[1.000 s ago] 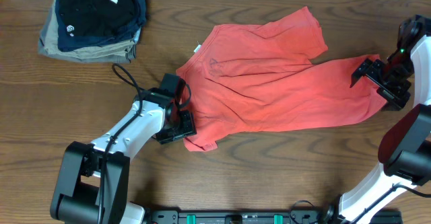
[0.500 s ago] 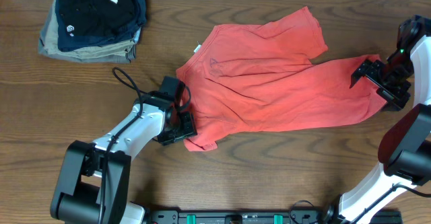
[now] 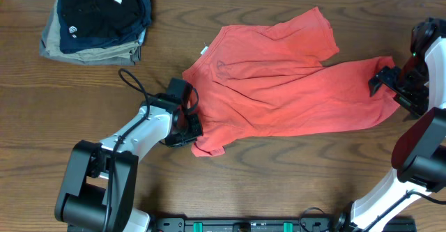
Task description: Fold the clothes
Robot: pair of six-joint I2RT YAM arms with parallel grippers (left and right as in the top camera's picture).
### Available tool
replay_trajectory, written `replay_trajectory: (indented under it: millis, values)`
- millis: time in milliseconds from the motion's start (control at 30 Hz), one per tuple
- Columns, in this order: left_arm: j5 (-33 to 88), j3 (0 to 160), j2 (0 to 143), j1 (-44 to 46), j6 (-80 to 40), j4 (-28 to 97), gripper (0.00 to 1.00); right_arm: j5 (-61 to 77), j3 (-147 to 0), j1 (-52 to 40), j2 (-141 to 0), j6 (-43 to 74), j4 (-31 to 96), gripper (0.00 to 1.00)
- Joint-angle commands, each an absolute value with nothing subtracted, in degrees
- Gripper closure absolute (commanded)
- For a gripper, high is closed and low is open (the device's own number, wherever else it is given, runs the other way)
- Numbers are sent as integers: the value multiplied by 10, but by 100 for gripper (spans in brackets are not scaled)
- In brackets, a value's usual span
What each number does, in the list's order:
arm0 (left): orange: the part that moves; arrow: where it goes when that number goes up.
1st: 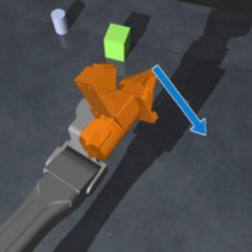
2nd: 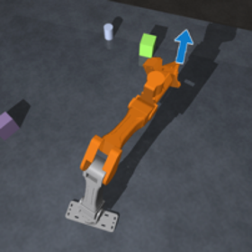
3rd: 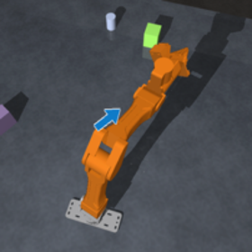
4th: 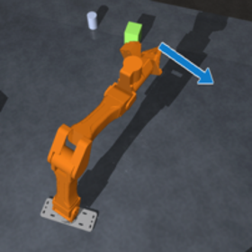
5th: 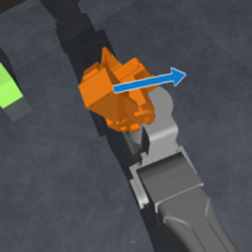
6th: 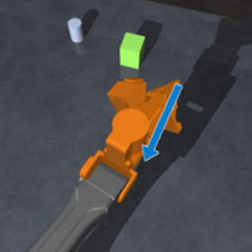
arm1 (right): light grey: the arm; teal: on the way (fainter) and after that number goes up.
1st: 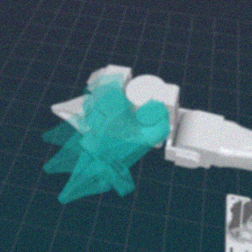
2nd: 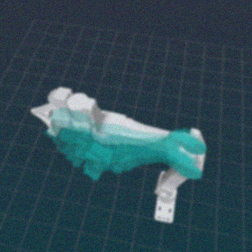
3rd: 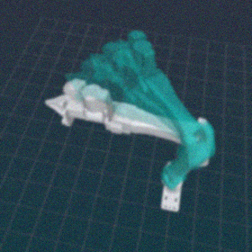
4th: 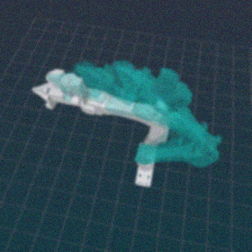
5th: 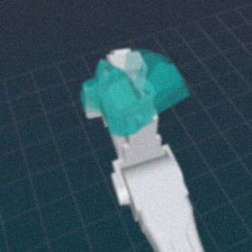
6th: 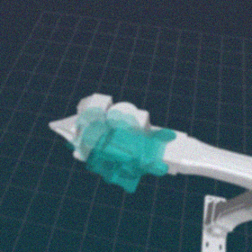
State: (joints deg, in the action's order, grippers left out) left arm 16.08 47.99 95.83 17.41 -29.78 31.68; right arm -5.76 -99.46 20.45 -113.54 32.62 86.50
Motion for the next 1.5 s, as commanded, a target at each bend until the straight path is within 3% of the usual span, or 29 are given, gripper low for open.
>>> replay_trajectory:
  millis: [0,200,633,800,933,1233,1467]
  values:
    - [98,462,985,151,-297,331,94,-122,-975,227,-1134,376,862,1]
    - [96,462,985,119,-294,338,94,-112,-916,272,-1134,347,791,1]
    - [54,462,985,77,-286,344,94,61,-851,333,-1134,201,642,1]
    - [53,462,985,73,-286,344,94,60,-823,318,-1134,201,600,23]
    - [53,462,985,73,-286,345,94,29,-785,313,-1134,232,569,23]
    - [53,462,985,73,-286,344,94,18,-756,313,-1134,241,529,33]
    - [53,462,985,73,-286,344,94,17,-754,309,-1136,235,496,33]
